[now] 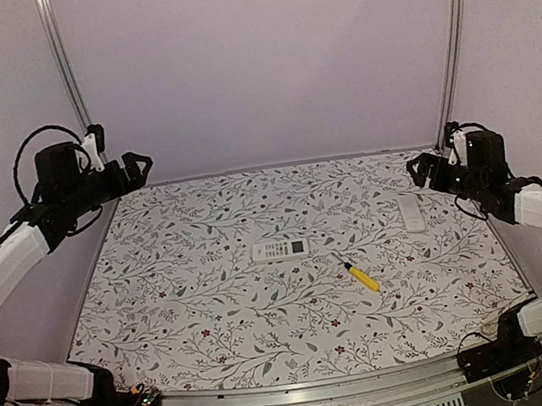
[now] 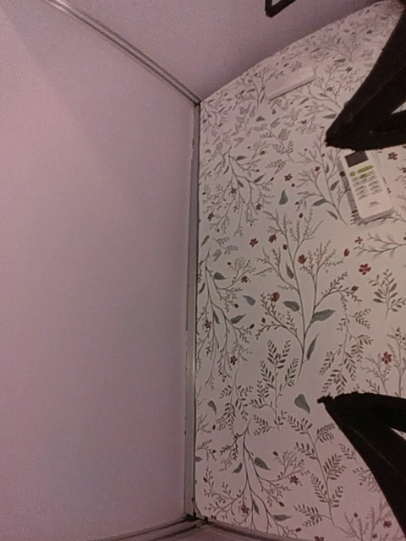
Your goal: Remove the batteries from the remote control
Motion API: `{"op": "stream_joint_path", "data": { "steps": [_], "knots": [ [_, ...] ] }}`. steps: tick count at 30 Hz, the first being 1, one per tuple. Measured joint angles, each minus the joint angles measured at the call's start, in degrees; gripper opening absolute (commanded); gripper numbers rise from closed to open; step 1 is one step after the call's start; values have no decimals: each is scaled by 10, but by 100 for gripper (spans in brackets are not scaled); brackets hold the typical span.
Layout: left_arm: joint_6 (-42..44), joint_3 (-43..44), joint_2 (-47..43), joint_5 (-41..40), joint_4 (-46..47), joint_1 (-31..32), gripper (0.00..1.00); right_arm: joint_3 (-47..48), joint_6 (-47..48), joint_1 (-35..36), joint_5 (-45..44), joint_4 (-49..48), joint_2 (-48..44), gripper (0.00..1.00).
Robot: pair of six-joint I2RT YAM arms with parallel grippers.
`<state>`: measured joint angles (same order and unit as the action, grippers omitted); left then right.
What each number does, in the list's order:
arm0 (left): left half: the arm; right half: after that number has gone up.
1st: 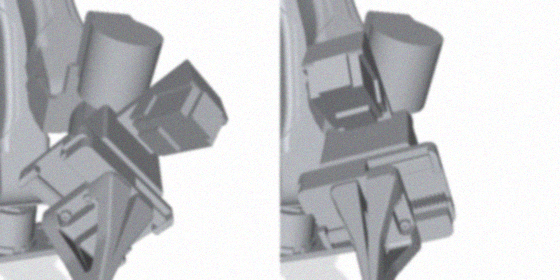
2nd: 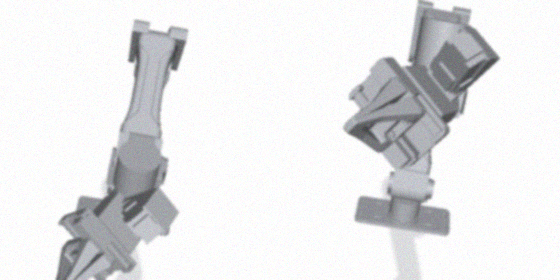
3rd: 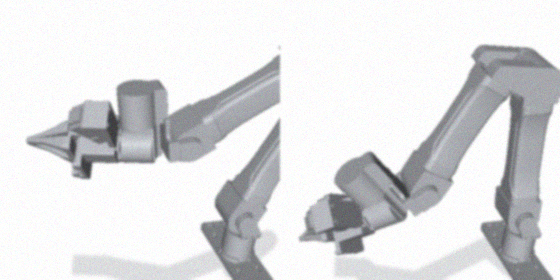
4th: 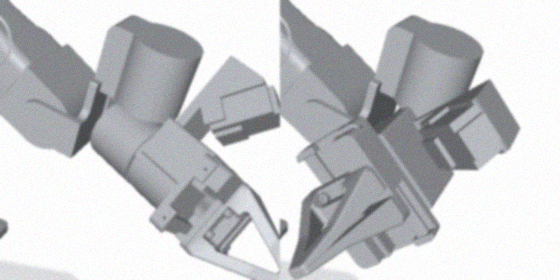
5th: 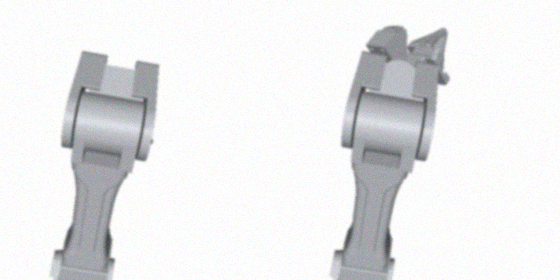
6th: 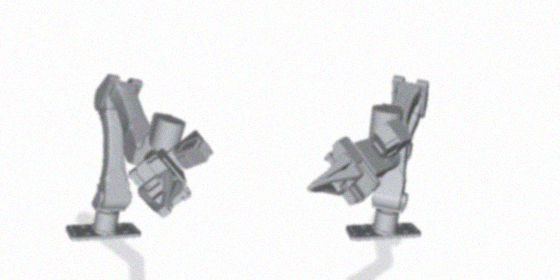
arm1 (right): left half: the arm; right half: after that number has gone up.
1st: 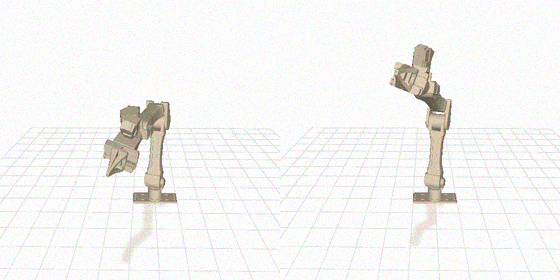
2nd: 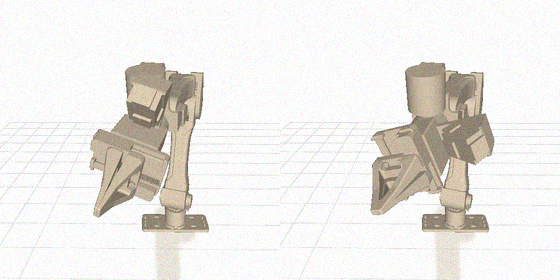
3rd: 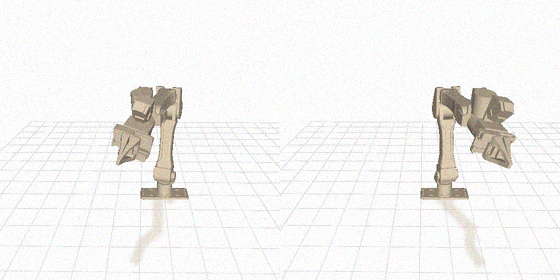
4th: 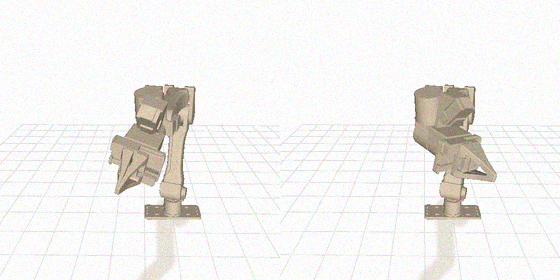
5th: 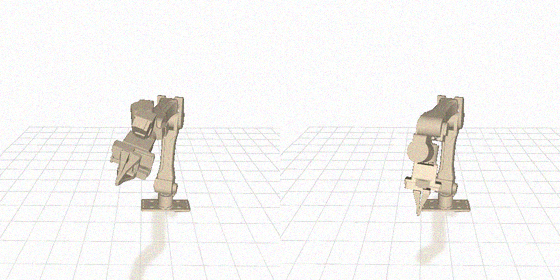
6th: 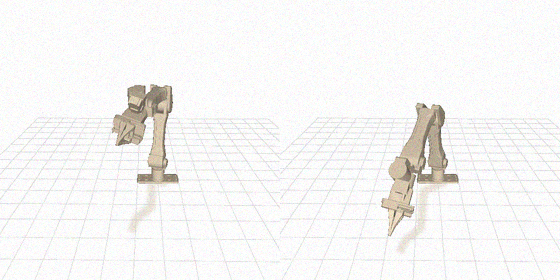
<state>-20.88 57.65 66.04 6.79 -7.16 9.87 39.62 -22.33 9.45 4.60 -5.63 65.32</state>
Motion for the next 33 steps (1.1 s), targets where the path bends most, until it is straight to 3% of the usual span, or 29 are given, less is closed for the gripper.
{"op": "stream_joint_path", "data": {
  "steps": [4,8,18,33],
  "knots": [
    [64,72,64,44,-68,78,100,45,-2,55,-65,94,84,98],
    [91,98,76,58,-70,113,100,70,-6,69,-119,156,156,96],
    [123,9,-17,7,-37,116,100,132,-9,70,-196,231,277,89],
    [151,8,-37,-47,-35,117,100,210,14,70,-207,250,383,79]
  ]
}}
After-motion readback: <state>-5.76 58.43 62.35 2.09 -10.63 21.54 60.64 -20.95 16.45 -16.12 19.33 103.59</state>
